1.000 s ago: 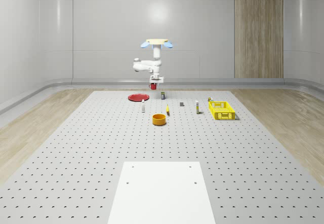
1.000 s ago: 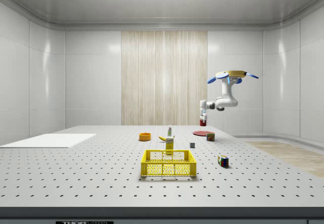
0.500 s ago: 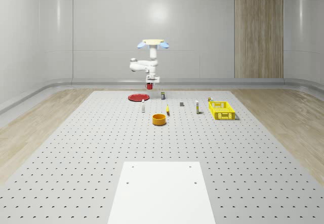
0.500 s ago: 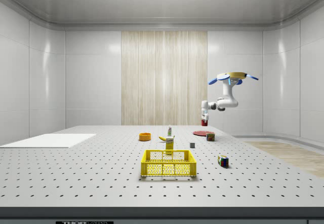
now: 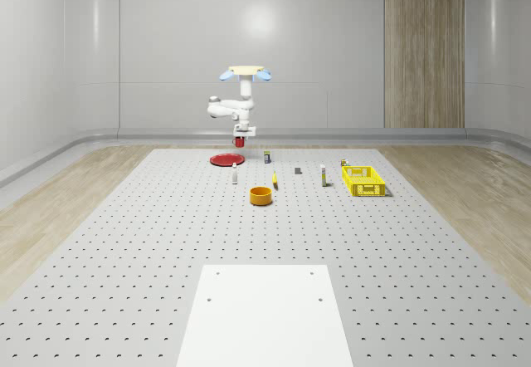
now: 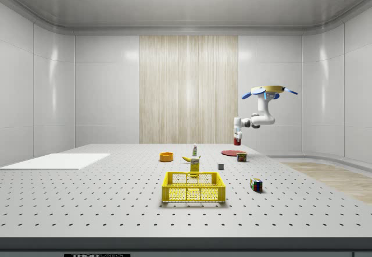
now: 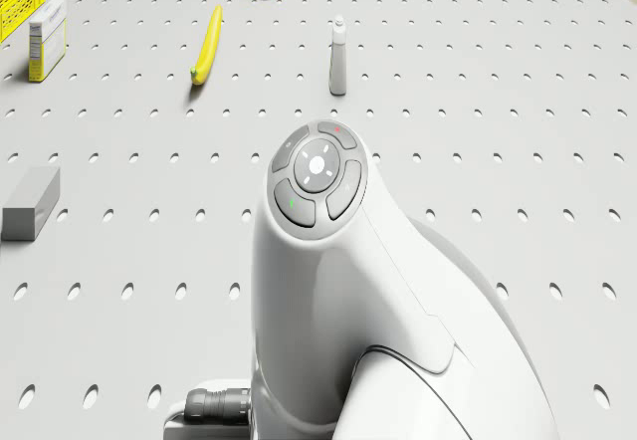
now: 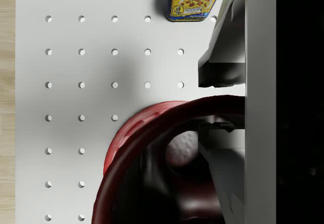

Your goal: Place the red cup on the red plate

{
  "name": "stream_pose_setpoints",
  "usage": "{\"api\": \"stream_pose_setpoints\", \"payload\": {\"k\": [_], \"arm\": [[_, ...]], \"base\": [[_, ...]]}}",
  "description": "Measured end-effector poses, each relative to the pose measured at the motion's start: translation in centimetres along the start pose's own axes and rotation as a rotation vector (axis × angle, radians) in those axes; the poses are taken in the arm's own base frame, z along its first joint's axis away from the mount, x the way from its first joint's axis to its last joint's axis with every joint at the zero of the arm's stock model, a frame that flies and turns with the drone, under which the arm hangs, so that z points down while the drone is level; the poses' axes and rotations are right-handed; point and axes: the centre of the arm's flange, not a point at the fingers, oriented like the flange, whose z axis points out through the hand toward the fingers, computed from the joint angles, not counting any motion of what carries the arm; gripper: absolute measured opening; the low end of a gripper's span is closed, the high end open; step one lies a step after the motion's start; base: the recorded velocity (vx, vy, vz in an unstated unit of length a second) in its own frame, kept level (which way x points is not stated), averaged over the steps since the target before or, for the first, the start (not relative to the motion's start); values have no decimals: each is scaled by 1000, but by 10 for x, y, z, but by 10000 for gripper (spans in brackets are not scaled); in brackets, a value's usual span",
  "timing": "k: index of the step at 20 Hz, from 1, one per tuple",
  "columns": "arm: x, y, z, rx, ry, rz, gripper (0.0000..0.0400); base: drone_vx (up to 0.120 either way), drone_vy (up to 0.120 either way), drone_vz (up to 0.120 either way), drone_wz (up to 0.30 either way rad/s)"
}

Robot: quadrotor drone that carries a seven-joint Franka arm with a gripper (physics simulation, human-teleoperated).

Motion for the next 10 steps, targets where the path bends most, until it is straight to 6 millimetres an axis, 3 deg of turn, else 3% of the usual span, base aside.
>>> {"api": "stream_pose_setpoints", "payload": {"k": [4, 10], "arm": [[0, 0, 0, 0, 0, 0, 100], [0, 0, 0, 0, 0, 0, 100]], "base": [[0, -10, -120, 0], [0, -120, -120, 0]]}}
